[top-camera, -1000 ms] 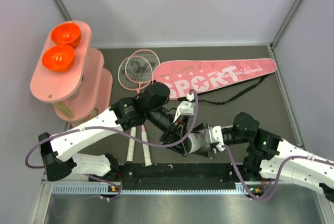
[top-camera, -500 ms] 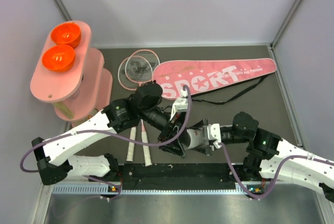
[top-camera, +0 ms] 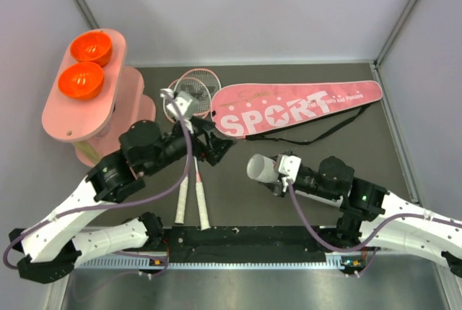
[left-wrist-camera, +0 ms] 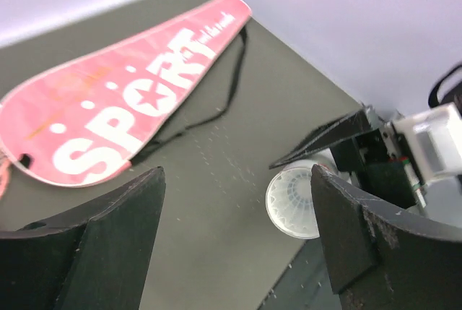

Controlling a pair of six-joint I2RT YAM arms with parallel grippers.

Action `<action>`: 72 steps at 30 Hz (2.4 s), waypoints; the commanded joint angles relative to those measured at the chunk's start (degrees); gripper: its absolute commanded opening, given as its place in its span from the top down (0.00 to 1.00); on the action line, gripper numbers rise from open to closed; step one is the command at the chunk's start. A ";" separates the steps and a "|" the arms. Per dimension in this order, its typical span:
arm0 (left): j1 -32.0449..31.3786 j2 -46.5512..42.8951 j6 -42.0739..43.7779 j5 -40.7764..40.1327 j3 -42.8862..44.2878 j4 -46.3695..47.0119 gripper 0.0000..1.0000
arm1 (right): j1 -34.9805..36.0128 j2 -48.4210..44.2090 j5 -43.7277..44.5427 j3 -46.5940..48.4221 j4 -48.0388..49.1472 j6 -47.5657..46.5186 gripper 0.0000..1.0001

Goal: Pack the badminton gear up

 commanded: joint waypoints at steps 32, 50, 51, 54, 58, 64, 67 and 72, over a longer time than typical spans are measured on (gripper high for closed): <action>0.14 -19.76 -13.30 7.39 -18.17 -0.41 0.17 | -90.02 29.41 0.23 7.00 -15.02 54.67 0.82; 0.05 -27.58 -15.06 4.84 -17.56 -6.83 0.18 | -96.09 19.73 26.36 -3.55 -26.28 73.49 0.58; 0.14 -27.41 -15.15 5.28 -17.38 -6.57 0.18 | -96.96 20.17 24.70 -3.72 -26.37 73.40 0.58; 0.14 -26.44 -14.62 6.42 -16.59 -6.48 0.18 | -97.15 20.62 24.41 -5.12 -26.81 75.23 0.55; 0.14 -25.56 -14.36 7.21 -15.89 -6.48 0.19 | -97.24 21.32 24.06 -8.11 -26.63 77.88 0.43; 0.14 -26.00 -14.97 8.09 -16.32 -6.48 0.19 | -97.24 22.02 23.80 -7.77 -25.49 74.11 0.05; 0.14 -26.00 -14.80 8.27 -16.59 -6.48 0.19 | -97.24 20.88 23.28 -6.20 -25.40 69.81 0.01; 0.14 -24.16 -13.48 7.83 -15.97 -6.74 0.19 | -93.21 15.61 28.16 2.06 -32.24 61.72 0.01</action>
